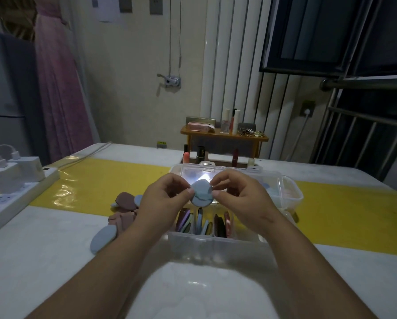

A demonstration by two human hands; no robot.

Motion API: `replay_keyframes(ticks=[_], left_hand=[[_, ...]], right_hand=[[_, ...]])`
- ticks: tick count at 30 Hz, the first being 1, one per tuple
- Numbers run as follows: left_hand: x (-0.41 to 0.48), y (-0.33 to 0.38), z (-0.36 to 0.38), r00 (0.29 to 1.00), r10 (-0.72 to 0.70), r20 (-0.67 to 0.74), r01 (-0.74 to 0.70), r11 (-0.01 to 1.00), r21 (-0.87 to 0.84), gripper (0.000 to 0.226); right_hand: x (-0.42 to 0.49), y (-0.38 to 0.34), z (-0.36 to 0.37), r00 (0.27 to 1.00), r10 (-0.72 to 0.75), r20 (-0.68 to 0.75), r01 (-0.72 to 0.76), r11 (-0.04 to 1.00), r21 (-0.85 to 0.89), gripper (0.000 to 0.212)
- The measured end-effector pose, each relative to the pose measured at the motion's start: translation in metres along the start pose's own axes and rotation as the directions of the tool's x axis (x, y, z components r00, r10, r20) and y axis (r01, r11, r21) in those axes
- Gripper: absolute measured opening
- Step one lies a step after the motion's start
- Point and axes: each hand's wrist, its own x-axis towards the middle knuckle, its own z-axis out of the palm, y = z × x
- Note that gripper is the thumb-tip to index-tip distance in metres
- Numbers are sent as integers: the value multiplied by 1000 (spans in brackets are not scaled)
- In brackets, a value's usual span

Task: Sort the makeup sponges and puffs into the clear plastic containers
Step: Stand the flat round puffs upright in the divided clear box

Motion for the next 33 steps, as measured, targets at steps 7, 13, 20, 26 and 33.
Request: replay_keyframes(ticks=[7,13,20,26,33], left_hand=[[5,-6,-1,992,-117,-50,125,971,204,24],[9,-9,-2,949,-315,0,311,937,157,21],[10,-14,-3,955,-295,-5,293,945,147,26],[11,-13,-8,952,-304,-47,307,945,116,25],[13,-13,-11,949,-309,-56,314,939,140,25]], right_hand=[[3,1,-9,981,-1,-192,-6,999,-35,15],[4,10,-14,940,20,-341,-89,978,-189,16],[2,8,-15,967,129,-219,-207,898,-387,22],[2,6,-18,969,145,-202,-223,864,-452,27],[0,0,-14,982,176,-72,-185,807,-561,15]])
